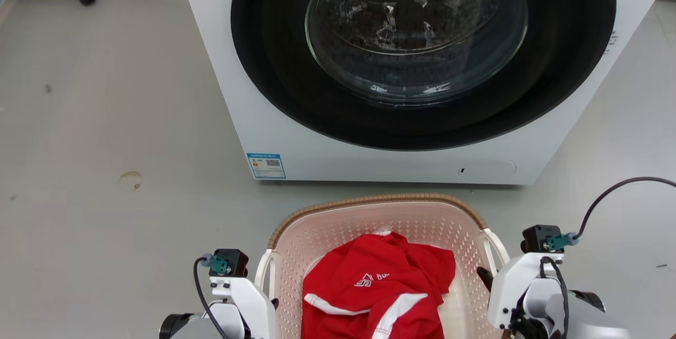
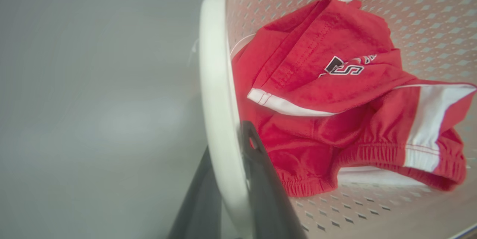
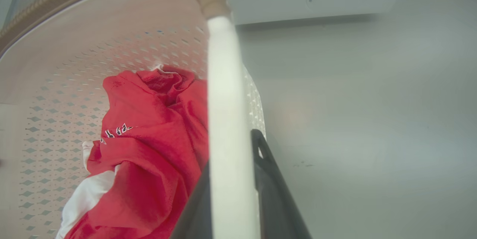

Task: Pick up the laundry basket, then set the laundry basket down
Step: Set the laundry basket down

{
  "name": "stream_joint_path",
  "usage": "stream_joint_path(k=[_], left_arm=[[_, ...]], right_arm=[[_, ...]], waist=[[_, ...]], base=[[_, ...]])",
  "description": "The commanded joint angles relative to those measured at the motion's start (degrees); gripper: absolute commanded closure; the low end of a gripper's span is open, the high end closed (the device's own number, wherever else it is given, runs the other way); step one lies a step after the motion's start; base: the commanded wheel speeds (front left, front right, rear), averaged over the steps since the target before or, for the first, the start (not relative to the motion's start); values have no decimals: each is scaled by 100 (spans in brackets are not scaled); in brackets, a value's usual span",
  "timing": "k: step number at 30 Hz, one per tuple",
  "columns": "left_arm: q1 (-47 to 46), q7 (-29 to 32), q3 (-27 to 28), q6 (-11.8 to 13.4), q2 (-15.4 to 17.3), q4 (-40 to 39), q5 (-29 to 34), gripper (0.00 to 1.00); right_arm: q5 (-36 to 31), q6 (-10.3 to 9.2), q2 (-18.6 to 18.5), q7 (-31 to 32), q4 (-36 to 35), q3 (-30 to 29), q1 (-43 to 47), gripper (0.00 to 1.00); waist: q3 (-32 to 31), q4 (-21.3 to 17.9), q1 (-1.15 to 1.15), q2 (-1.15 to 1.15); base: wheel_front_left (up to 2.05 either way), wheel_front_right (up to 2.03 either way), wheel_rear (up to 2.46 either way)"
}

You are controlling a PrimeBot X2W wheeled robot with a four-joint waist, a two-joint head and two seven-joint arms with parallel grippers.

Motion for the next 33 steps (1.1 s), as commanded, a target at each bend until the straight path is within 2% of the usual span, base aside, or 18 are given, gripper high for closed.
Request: stream_joint_path(k=[1, 14, 33], left_arm=[[-220, -92, 155, 244, 806, 305, 69, 100], [-663, -359, 101, 231, 736, 305, 139, 100], [-1549, -858, 20, 195, 570, 305, 274, 100]], right_arm=[[-11, -49, -730, -163, 350, 12, -143, 100], [-191, -49, -730, -351, 398, -16, -620, 100], [-728, -49, -1025, -838, 399, -691, -1308, 100]], waist=[[160, -3, 0, 0], [1086, -145, 0, 0], [2699, -106, 0, 0]], base=[[0, 0, 0], [0, 0, 0], [0, 0, 0]])
